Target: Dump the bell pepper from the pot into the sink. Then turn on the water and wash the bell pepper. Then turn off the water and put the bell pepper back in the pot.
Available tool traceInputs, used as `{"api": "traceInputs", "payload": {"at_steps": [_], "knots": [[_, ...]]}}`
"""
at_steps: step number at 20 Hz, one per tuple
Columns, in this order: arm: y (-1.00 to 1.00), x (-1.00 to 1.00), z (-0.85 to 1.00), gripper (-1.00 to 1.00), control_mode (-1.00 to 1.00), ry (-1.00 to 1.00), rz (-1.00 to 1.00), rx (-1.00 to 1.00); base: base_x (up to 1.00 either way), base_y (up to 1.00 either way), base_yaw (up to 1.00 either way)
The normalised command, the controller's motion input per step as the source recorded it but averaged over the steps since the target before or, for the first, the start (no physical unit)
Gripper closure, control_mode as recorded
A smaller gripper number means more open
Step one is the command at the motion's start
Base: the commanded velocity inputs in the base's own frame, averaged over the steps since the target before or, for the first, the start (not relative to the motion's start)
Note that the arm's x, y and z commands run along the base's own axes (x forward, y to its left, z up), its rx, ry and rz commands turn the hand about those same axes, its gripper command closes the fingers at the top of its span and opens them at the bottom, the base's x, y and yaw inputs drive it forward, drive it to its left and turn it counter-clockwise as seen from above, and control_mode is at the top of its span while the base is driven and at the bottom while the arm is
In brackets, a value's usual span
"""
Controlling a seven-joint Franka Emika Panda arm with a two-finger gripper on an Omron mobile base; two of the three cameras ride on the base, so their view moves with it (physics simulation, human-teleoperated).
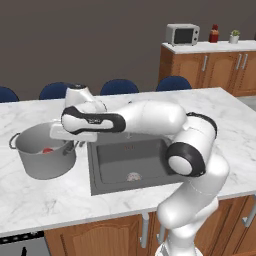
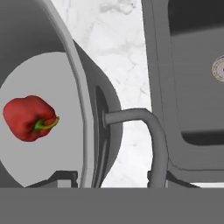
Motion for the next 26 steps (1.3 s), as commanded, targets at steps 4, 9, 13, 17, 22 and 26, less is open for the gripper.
{"api": "traceInputs", "payload": {"at_steps": [4,9,13,17,22,26], "knots": [[-0.64,-0.14,0.43,1.00,-1.00,-0.04,-0.19,0.00,0.00,0.00,0.00],[-0.62,-0.12,0.37,1.00,-1.00,-0.03,-0.17,0.00,0.00,0.00,0.00],[-0.60,-0.22,0.30,1.00,-1.00,-0.02,-0.19,0.00,0.00,0.00,0.00],[-0.58,-0.23,0.15,1.00,-1.00,0.00,-0.18,0.00,0.00,0.00,0.00],[-0.57,-0.37,0.02,1.00,-1.00,0.00,-0.11,0.02,0.00,0.00,0.00],[-0.47,-0.30,0.04,1.00,-1.00,-0.05,-0.11,0.03,0.00,0.00,0.00]]}}
